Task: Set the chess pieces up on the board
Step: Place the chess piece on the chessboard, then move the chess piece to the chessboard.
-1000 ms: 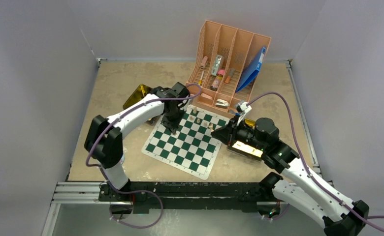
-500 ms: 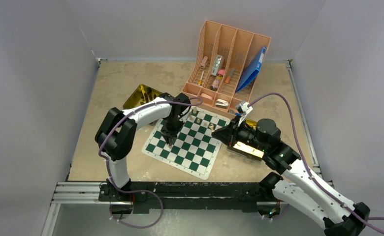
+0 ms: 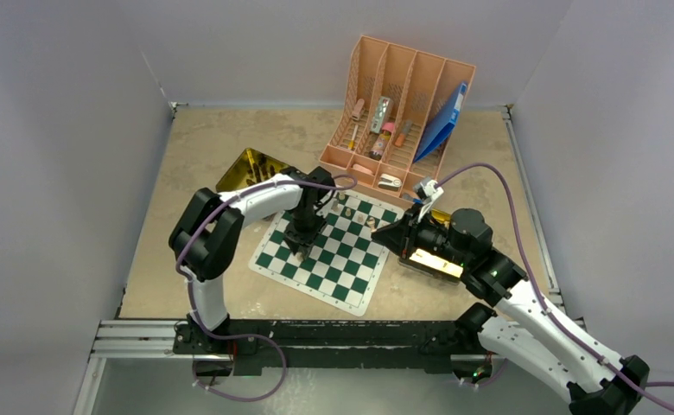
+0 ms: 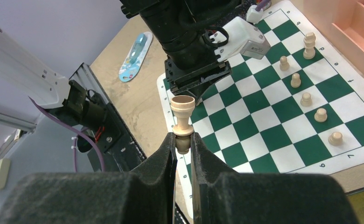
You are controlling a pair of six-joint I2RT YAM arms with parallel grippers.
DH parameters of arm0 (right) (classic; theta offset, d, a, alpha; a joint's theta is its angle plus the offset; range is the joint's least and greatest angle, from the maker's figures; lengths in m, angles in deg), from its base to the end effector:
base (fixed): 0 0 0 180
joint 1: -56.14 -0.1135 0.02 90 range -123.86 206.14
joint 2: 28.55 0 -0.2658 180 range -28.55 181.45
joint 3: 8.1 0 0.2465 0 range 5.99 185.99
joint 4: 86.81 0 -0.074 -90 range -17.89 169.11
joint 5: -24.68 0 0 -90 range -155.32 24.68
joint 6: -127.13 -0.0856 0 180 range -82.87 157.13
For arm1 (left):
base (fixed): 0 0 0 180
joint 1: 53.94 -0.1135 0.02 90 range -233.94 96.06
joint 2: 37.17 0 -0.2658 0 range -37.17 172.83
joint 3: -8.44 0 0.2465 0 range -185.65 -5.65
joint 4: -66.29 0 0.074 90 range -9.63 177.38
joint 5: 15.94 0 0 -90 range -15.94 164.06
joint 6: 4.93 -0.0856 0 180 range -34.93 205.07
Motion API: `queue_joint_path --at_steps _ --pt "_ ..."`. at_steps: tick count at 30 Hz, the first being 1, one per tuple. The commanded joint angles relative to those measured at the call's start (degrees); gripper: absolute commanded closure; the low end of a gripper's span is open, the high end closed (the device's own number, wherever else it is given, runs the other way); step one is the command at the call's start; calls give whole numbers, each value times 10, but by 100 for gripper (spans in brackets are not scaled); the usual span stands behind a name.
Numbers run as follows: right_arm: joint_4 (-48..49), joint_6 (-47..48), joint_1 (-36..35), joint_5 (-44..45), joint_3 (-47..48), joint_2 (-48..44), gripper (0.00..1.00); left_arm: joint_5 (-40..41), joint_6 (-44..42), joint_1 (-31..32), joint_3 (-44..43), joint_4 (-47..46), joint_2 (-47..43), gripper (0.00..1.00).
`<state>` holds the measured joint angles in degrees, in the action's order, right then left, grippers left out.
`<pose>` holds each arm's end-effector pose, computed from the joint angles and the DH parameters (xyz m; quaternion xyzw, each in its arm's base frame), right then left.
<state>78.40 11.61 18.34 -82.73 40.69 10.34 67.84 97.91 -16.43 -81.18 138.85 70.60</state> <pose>0.1511 0.1496 0.3095 -0.1796 0.7130 0.4458 0.5105 0.2588 -0.2104 0.1307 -0.2130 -0.9755 0.0465 0.0287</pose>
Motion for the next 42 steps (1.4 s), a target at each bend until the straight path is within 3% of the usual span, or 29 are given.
queue_joint_path --at_steps 1,4,10,18,34,42 --pt "19 4 1 6 17 0 100 -12 -3 -3 22 -15 -28 65" --pt "20 4 1 5 18 1 100 -9 4 -3 34 -23 -36 67" --pt "21 3 1 6 14 -4 100 -5 19 -3 33 -30 -61 85" --pt "37 0 1 3 6 0 100 27 8 -4 -18 -36 -99 89" --pt "20 -7 1 21 22 -6 100 41 -51 -63 -252 -12 74 89" --pt "16 -18 1 27 22 -22 100 61 -65 -69 -313 -18 133 88"
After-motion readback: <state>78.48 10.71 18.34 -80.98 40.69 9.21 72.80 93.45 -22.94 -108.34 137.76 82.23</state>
